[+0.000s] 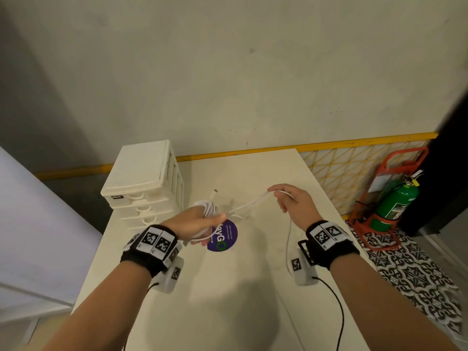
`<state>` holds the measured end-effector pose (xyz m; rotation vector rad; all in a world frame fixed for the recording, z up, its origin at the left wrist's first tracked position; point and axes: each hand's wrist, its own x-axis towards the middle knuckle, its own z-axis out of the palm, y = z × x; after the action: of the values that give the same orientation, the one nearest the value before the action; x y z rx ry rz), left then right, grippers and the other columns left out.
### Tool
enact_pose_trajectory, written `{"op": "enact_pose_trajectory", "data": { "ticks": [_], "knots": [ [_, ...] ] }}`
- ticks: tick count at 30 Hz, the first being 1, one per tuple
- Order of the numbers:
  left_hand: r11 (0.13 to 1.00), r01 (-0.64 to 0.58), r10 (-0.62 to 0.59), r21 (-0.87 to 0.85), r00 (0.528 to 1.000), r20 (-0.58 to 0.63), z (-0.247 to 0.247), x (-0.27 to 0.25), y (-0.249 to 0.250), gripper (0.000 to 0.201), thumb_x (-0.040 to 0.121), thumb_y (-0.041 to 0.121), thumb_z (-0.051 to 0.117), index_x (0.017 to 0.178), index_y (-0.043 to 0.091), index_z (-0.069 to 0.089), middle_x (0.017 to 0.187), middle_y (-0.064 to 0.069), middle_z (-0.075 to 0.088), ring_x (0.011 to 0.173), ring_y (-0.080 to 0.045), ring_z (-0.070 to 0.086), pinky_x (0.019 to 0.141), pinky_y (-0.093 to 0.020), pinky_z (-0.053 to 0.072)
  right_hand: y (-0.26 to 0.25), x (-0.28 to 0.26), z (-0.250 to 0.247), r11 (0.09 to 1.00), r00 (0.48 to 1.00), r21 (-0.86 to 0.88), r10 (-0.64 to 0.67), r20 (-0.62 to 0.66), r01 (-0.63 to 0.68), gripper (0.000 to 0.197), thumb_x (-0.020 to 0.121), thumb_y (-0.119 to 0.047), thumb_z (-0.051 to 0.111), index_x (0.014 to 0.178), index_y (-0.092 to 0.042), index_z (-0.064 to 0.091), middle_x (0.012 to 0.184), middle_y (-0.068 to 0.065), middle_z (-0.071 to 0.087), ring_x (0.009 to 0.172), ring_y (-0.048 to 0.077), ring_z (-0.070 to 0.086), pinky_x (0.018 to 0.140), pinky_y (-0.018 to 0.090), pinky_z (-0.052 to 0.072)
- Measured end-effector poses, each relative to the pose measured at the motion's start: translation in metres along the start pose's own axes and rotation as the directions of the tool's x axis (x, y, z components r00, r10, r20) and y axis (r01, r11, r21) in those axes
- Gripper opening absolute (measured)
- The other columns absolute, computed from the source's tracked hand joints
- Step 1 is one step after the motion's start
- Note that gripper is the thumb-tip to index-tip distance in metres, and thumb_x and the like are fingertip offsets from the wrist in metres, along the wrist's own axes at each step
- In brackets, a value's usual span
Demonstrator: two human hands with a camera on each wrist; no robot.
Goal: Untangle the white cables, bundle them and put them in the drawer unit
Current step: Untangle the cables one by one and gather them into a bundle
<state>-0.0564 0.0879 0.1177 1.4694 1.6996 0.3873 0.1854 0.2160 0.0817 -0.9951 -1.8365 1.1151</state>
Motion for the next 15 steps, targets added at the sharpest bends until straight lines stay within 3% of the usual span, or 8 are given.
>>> {"op": "enact_pose_trajectory", "data": {
  "ticks": [2,3,5,6,8,9,12,15],
  "knots": [
    [0.999,-0.041,0.04,0.012,0.998,0.058,0.007,-0.003,0.007,0.047,0.073,0.051,0.072,0.076,0.006,0.056,0.051,0.0,0.055,0.04,-0.015,0.048,0.04,-0.023,0.039,0.011,0.005,-0.005,0.987,0.999,-0.155,-0.038,-0.008,0.037,0.018,0.091,-0.017,0.056,0.091,-0.028,0.07,0.061,-0.008,0.057,0.059,0.008,0.05,0.069,0.022,0.042],
    [0.998,-0.048,0.046,0.048,0.998,0.045,0.011,-0.003,0.009,0.039,0.071,0.04,0.077,0.08,0.009,0.054,0.054,0.001,0.053,0.041,-0.012,0.048,0.039,-0.023,0.038,0.017,0.006,-0.006,0.947,0.999,-0.316,-0.042,0.028,0.049,0.016,0.091,-0.023,0.056,0.094,-0.031,0.07,0.071,-0.006,0.062,0.069,0.011,0.054,0.076,0.027,0.042],
    [0.997,-0.056,0.058,0.05,0.998,-0.032,0.015,0.0,0.013,0.026,0.077,0.022,0.075,0.079,0.011,0.051,0.056,0.002,0.05,0.038,-0.005,0.046,0.038,-0.022,0.038,0.023,0.006,-0.007,0.754,0.994,-0.653,0.002,0.111,0.072,0.021,0.091,-0.033,0.055,0.109,-0.035,0.066,0.101,-0.002,0.062,0.1,0.018,0.054,0.097,0.038,0.036],
    [0.999,-0.047,0.046,-0.02,0.997,-0.067,0.017,0.001,0.013,0.023,0.08,0.019,0.071,0.075,0.011,0.05,0.054,0.0,0.049,0.037,-0.007,0.045,0.039,-0.023,0.037,0.022,0.004,-0.005,0.698,0.99,-0.71,0.017,0.14,0.088,0.03,0.091,-0.031,0.055,0.12,-0.034,0.059,0.116,-0.001,0.057,0.114,0.02,0.047,0.107,0.041,0.027],
    [0.978,-0.014,-0.007,-0.208,0.995,-0.096,0.017,0.005,0.013,0.026,0.085,0.018,0.067,0.067,0.011,0.049,0.047,-0.002,0.044,0.035,-0.014,0.038,0.041,-0.024,0.031,0.01,-0.001,0.002,0.764,0.98,-0.626,-0.045,0.192,0.158,0.046,0.091,-0.016,0.051,0.136,-0.025,0.044,0.137,0.0,0.045,0.132,0.019,0.034,0.116,0.039,0.013],
    [0.96,0.0,-0.027,-0.281,0.996,-0.091,0.018,0.006,0.014,0.029,0.087,0.017,0.065,0.062,0.013,0.05,0.045,-0.002,0.04,0.035,-0.014,0.033,0.04,-0.024,0.028,0.001,-0.004,0.008,0.837,0.971,-0.512,-0.086,0.224,0.193,0.047,0.092,-0.012,0.049,0.138,-0.022,0.042,0.141,0.0,0.042,0.134,0.016,0.032,0.116,0.033,0.013],
    [0.921,0.005,-0.032,-0.388,0.997,-0.065,0.023,0.005,0.021,0.035,0.09,0.017,0.062,0.058,0.015,0.049,0.045,-0.002,0.033,0.035,-0.014,0.027,0.036,-0.02,0.023,-0.019,-0.018,0.032,0.984,0.922,-0.142,-0.046,0.383,0.108,0.039,0.096,-0.032,0.045,0.135,-0.025,0.047,0.141,-0.007,0.045,0.133,0.004,0.034,0.111,0.023,0.022],
    [0.898,-0.003,-0.025,-0.441,0.998,-0.056,0.025,0.002,0.027,0.028,0.09,0.014,0.06,0.066,0.013,0.046,0.044,-0.001,0.034,0.035,-0.012,0.028,0.037,-0.02,0.022,-0.02,-0.026,0.048,1.0,0.902,-0.007,-0.006,0.431,0.01,0.042,0.09,-0.04,0.053,0.13,-0.028,0.05,0.122,-0.009,0.06,0.117,0.001,0.052,0.101,0.016,0.037]
  ]
}}
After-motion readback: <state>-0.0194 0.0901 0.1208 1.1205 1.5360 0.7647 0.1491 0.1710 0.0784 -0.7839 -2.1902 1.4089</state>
